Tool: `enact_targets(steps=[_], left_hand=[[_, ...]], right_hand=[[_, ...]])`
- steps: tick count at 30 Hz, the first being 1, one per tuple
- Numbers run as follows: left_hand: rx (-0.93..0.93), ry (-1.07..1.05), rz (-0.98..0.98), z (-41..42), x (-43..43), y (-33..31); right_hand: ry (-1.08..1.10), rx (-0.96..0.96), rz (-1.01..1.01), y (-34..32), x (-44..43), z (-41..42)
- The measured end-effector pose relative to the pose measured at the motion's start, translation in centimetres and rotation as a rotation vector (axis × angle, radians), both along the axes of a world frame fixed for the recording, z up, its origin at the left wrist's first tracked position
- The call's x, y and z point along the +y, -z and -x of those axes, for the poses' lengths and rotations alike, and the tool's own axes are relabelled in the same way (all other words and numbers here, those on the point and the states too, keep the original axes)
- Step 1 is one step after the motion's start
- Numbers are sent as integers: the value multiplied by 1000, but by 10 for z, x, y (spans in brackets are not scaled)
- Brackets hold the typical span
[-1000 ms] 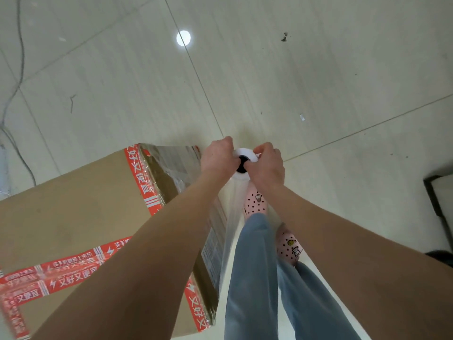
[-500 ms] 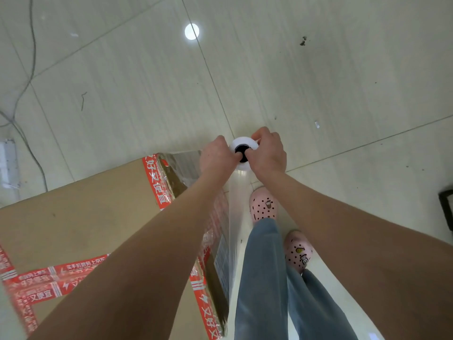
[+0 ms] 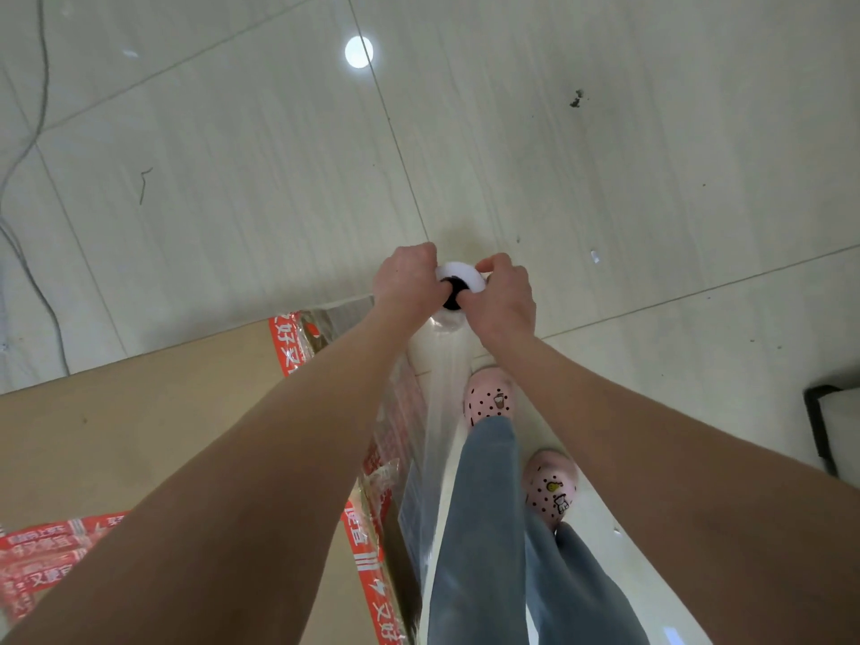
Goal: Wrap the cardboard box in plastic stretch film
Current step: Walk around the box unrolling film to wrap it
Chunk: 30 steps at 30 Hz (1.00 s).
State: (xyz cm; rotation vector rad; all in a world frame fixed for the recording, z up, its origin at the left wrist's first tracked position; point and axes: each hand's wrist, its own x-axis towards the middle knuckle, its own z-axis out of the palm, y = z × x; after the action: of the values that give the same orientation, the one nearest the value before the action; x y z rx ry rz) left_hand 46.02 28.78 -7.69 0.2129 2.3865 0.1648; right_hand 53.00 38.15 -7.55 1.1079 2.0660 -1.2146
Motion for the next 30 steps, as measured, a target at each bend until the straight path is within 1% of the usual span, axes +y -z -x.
enact_targets(steps=[4, 8, 10, 12, 16, 18, 21, 23, 26, 30], left_hand=[[-3, -174, -23, 16, -10, 2], [-8, -259, -6, 23, -21, 4], [-16, -226, 33, 26, -23, 5], [-11, -143, 54, 29, -22, 4], [43, 97, -14, 32, -12, 1], [55, 121, -22, 37, -8, 1], [44, 28, -3, 46, -6, 2], [25, -80, -18, 49, -5, 3], [5, -232, -29, 51, -5, 5], [-3, -356, -53, 60, -12, 6]], right_hand=[[-9, 48, 17, -4, -2, 28], [-56, 57, 25, -4, -8, 48], [-79, 56, 31, -2, -8, 51], [-91, 56, 35, 0, -8, 52], [-95, 39, 29, -2, -10, 53], [-111, 44, 10, -3, -8, 56], [-141, 65, -18, -5, -3, 65], [-169, 30, -45, -4, -1, 71], [-206, -40, -28, -1, 4, 81], [-248, -28, -21, 2, 3, 101]])
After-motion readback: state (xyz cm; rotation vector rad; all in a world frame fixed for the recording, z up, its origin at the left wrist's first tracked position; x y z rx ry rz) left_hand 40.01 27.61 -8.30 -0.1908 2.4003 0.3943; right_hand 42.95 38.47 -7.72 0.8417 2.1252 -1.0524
